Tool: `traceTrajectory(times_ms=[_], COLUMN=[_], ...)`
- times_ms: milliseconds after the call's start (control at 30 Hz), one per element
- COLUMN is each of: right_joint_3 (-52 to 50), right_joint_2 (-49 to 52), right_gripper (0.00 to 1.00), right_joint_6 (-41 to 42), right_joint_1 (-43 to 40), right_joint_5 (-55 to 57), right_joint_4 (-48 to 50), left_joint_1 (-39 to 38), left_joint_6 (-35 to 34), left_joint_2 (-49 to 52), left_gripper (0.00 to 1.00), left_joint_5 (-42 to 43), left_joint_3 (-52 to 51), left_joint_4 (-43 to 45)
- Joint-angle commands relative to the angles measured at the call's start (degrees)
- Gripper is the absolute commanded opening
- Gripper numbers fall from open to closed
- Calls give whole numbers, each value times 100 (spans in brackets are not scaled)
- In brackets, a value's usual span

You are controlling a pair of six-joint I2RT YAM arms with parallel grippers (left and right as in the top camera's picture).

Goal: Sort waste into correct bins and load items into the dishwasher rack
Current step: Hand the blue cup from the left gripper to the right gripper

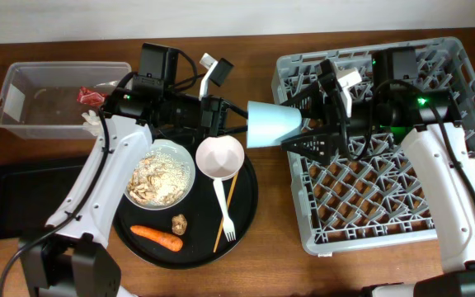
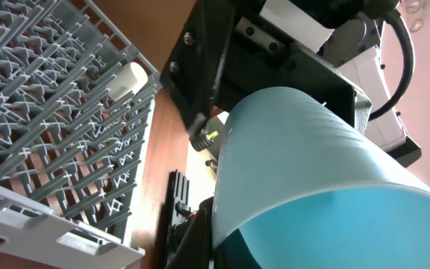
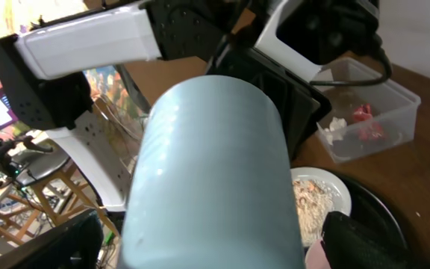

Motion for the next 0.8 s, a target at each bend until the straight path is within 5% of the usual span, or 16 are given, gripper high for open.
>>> traceTrajectory(times_ms=[0, 100, 233, 367, 400, 433, 533, 767], right_joint_3=[42, 39, 42, 39, 42, 42, 42, 199], right_joint_2=[-13, -13, -13, -13, -13, -13, -13, -15], right_gripper=[87, 81, 59, 52, 51, 51, 52, 49], right_joint_6=[-55, -55, -52, -52, -52, -50, 299, 2299], right_joint_1=[42, 42, 42, 42, 42, 42, 39, -308], right_joint_5=[-330, -328, -328, -326, -321, -278, 374, 3585], right_joint_4=[0, 0, 0, -4, -4, -4, 0, -35], left_joint_1=[13, 13, 13, 13, 13, 15, 37, 118], left_joint_6=[105, 105, 105, 107, 107, 107, 107, 103], left_joint_2=[31, 31, 31, 31, 31, 31, 31, 31], left_gripper=[0, 0, 0, 1, 8, 36, 47, 46], left_joint_5=[37, 37, 15, -59, -120, -299, -756, -4513], left_joint_3=[61, 61, 61, 61, 61, 61, 61, 61], left_joint_4=[-9, -9, -7, -7, -7, -11, -109, -1534])
